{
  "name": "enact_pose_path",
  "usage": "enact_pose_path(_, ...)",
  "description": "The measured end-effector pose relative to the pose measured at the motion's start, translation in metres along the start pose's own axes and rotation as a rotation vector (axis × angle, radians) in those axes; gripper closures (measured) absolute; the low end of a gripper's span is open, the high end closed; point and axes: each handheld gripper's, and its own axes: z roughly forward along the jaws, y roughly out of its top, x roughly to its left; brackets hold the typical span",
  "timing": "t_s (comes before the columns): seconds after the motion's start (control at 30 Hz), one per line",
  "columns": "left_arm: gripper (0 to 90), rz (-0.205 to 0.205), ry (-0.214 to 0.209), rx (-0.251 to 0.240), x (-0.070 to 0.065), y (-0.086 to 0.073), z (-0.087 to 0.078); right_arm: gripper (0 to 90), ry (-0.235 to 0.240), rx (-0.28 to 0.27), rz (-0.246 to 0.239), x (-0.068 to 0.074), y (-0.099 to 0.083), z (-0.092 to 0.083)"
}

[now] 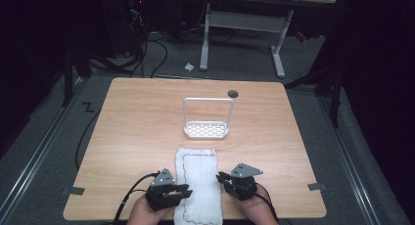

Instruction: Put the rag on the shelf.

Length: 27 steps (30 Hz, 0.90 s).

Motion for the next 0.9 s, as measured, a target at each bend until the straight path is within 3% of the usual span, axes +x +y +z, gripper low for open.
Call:
enact_pose_path(0.03, 64.6, -0.034, 0.045, -0.031, 0.011, 0.003, -0.004, 73.8, -0.009, -0.017, 0.010, -0.003, 0.000, -0.002)
enact_pose_path(0.07, 63.0, -0.034, 0.045, -0.031, 0.011, 0.003, -0.004, 73.8, -0.009, -0.017, 0.010, -0.003, 0.000, -0.002)
enact_pose_path(0.1, 61.7, -0.043, 0.081, -0.043, 0.017, 0.006, -0.006, 69.9, -0.021, -0.029, 0.022, -0.006, -0.001, -0.002)
enact_pose_path(0.13, 61.6, -0.043, 0.149, -0.057, 0.028, 0.012, -0.008, 68.5, -0.024, -0.030, 0.028, -0.007, -0.001, -0.003)
enact_pose_path(0.17, 61.5, -0.043, 0.149, -0.057, 0.028, 0.012, -0.008, 67.6, -0.029, -0.036, 0.035, -0.008, -0.001, -0.003)
enact_pose_path(0.33, 53.6, -0.069, 0.259, -0.065, 0.054, 0.026, 0.000, 65.4, -0.033, -0.054, 0.038, -0.011, 0.000, -0.006)
enact_pose_path(0.53, 49.8, -0.100, 0.315, -0.031, 0.075, 0.043, 0.030, 62.3, -0.036, -0.062, 0.054, -0.016, -0.001, -0.009)
enact_pose_path(0.67, 50.3, -0.098, 0.342, -0.020, 0.078, 0.047, 0.041, 61.7, -0.036, -0.070, 0.059, -0.018, -0.001, -0.011)
enact_pose_path(0.73, 59.2, -0.095, 0.334, -0.018, 0.077, 0.047, 0.042, 61.5, -0.037, -0.073, 0.058, -0.019, -0.001, -0.011)
enact_pose_path(0.9, 68.8, -0.080, 0.312, -0.010, 0.072, 0.047, 0.044, 60.9, -0.031, -0.070, 0.067, -0.020, 0.000, -0.010)
